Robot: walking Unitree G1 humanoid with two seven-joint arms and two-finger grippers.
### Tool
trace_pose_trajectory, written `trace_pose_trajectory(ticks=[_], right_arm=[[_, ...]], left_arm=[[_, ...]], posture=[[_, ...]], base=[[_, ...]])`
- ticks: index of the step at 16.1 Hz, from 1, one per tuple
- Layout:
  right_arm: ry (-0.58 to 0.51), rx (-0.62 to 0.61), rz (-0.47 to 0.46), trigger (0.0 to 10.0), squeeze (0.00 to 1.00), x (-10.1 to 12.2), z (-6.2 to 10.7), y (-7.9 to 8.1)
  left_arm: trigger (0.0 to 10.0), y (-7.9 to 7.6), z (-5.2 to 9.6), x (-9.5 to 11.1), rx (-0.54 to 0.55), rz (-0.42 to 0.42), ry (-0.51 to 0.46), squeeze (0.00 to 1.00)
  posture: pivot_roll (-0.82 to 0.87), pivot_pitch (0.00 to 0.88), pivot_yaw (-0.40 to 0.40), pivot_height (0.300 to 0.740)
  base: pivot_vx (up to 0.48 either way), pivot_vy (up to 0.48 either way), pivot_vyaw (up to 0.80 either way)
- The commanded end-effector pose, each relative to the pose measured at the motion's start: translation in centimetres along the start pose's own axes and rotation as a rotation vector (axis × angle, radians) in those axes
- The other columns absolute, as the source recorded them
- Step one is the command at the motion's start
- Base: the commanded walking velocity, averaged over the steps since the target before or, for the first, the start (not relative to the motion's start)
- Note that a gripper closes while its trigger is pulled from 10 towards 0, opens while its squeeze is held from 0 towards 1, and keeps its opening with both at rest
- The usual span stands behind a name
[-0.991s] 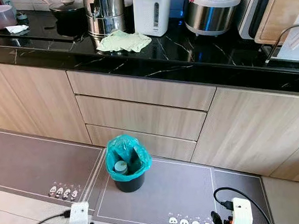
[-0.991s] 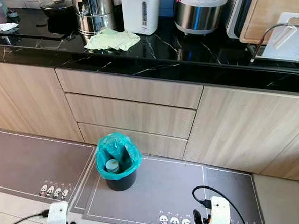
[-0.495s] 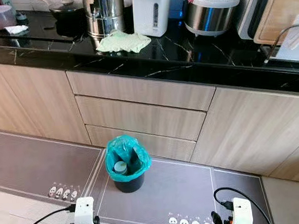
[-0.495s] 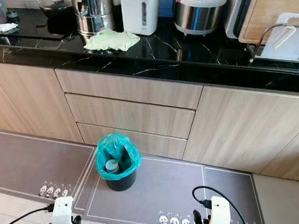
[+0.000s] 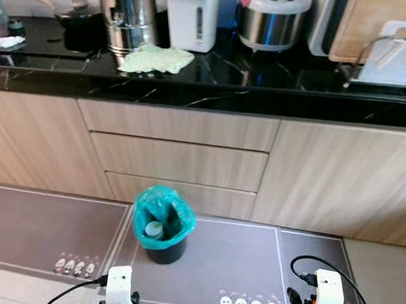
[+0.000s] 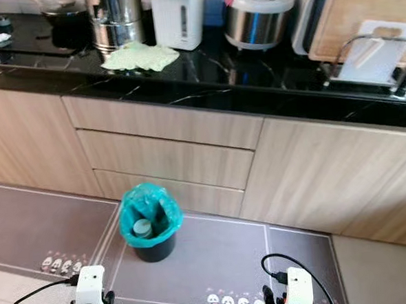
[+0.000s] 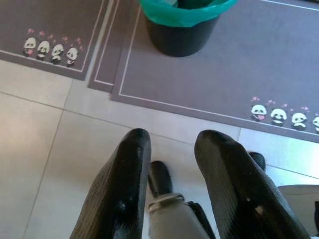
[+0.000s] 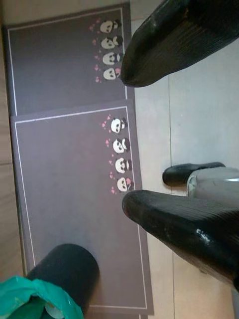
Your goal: Kitchen organization
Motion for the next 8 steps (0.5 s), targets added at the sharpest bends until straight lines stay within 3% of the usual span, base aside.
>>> trace_pose_trajectory(ticks=[1,8], right_arm=[[-0.004,-0.016,-0.005,10.0,0.0,0.09,0.04,-0.38],[-0.009,-0.016,-0.01,10.0,0.0,0.35,-0.04,-0.31]], left_arm=[[10.0,-0.5,-0.14,0.74,-0.009,-0.017,-0.024,0.0],[10.0,-0.35,-0.13,0.67,-0.011,-0.018,-0.016,0.0]], posture=[[-0.07,0.0,-0.087,0.74],[-0.07,0.029,-0.084,0.74]], base=[[0.0,-0.382,0.0],[0.0,-0.411,0.0]])
Point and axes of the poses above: a point about 5 cm out from each wrist's last joint towards the gripper, its own z axis pointing back from the gripper into the wrist, its own x axis along the axis of the wrist's last joint, y = z × x, the point moved 2 cm from there along -z, pointing out of the wrist towards the gripper, and after that the axes turned 10 degrees about z, right-handed, at the moved point
